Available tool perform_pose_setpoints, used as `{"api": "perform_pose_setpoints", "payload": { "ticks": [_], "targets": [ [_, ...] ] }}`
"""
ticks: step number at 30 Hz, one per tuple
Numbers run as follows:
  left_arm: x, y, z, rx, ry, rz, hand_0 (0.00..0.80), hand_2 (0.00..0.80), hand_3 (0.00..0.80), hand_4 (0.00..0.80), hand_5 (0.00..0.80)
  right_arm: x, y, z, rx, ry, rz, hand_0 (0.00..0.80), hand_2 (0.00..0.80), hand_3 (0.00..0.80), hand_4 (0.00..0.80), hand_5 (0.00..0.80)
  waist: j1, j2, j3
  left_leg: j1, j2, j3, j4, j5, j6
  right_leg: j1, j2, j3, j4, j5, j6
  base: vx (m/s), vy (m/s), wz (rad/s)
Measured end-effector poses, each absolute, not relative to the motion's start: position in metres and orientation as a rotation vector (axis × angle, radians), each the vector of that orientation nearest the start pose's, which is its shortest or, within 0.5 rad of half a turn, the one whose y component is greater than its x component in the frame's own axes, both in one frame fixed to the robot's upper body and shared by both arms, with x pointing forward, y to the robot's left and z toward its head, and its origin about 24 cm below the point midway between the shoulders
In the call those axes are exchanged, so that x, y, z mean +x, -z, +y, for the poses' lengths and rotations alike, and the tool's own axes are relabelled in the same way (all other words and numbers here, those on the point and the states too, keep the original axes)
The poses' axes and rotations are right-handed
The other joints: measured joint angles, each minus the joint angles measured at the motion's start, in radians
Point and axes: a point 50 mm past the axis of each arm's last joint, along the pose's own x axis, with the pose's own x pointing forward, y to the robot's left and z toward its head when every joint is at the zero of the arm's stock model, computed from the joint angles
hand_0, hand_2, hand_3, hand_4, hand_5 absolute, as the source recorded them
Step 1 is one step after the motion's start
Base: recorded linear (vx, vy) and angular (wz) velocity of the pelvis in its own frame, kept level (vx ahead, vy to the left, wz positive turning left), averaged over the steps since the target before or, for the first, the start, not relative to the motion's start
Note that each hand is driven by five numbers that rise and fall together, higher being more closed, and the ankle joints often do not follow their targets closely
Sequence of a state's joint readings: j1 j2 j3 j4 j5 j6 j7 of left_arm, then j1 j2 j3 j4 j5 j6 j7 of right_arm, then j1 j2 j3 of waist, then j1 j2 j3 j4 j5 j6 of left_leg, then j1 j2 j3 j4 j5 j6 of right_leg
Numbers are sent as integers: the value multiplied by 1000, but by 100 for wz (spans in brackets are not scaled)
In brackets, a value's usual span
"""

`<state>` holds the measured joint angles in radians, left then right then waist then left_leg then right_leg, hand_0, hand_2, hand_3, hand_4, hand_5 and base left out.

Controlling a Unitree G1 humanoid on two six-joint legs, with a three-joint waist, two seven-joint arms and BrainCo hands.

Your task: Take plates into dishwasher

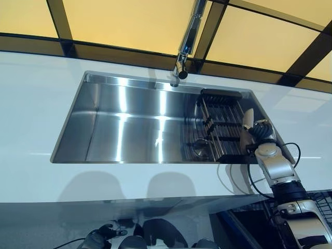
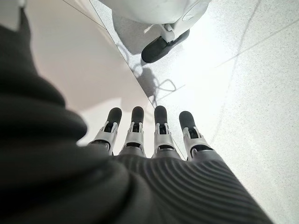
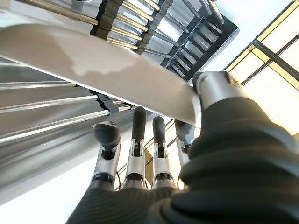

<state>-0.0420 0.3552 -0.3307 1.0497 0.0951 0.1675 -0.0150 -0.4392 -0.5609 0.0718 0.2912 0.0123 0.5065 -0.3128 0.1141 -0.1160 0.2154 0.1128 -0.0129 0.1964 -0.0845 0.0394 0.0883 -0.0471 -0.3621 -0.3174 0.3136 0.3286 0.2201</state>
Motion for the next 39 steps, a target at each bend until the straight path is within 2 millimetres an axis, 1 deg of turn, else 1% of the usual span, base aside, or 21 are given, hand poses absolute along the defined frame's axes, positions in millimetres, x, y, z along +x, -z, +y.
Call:
{"api": "perform_pose_setpoints", "payload": {
  "ticks": [2, 9, 13, 16, 20, 22, 27, 31, 39],
  "targets": [
    [125, 143, 253, 598, 127, 1210, 0, 0, 0, 0, 0, 322, -100, -276, -596, 455, 263, 800, 800, 800, 800, 800, -1, 0, 0, 0, 0, 1, 0, 0, 0, 0, 0, 0, 0, 0, 0, 0, 0, 0],
    [125, 143, 253, 598, 128, 1210, 0, 0, 0, 0, 0, 324, -102, -273, -578, 424, 222, 800, 800, 800, 800, 800, -2, -1, 1, 6, 2, 13, 0, -3, -1, -1, 0, -3, -2, 0, 0, 10, -3, -6],
    [125, 144, 252, 597, 128, 1212, 0, 0, 0, 0, 0, 326, -108, -269, -545, 399, 157, 800, 800, 800, 800, 800, -1, -1, 1, 13, 3, 19, -2, -7, -2, 0, 0, -7, -1, 0, 0, 28, 3, -5],
    [124, 144, 252, 596, 129, 1213, 0, 0, 0, 0, 0, 326, -111, -265, -500, 386, 125, 800, 800, 800, 800, 800, 2, -1, 1, 14, 3, 19, -1, -8, -2, 2, -3, -25, 1, 0, 0, 11, 0, 0],
    [123, 144, 252, 596, 129, 1216, 0, 0, 0, 0, 0, 327, -113, -262, -435, 388, 90, 800, 800, 800, 800, 800, 8, -1, 1, 16, 3, 18, 0, -8, -2, 4, -6, -35, 2, 0, 0, 17, 5, 1],
    [121, 145, 252, 595, 129, 1221, 0, 0, 0, 0, 0, 328, -116, -256, -393, 387, 56, 800, 800, 800, 800, 800, 9, -1, 1, 17, 3, 17, 0, -8, -2, 7, -10, -53, 2, 0, 0, 18, 5, 1],
    [116, 146, 253, 594, 130, 1234, 0, 0, 0, 0, 0, 328, -125, -243, -330, 391, -34, 800, 800, 800, 800, 800, 12, 1, 2, 19, 4, 11, 0, -8, -2, 12, -11, -61, 4, 0, 0, 30, 4, 3],
    [116, 146, 253, 593, 130, 1235, 0, 0, 0, 0, 0, 327, -129, -242, -324, 408, -61, 800, 800, 800, 800, 800, 13, 3, 3, 25, 4, 4, 0, -8, -2, 23, -16, -78, 5, 0, 0, 23, 7, 5],
    [115, 147, 251, 590, 133, 1235, 0, 0, 0, 0, 0, 327, -131, -243, -317, 433, -87, 800, 800, 800, 800, 800, 12, 16, 11, 33, 4, -13, 1, -8, -2, 26, -22, -81, 32, 0, 0, 24, -4, 6]
  ]
}}
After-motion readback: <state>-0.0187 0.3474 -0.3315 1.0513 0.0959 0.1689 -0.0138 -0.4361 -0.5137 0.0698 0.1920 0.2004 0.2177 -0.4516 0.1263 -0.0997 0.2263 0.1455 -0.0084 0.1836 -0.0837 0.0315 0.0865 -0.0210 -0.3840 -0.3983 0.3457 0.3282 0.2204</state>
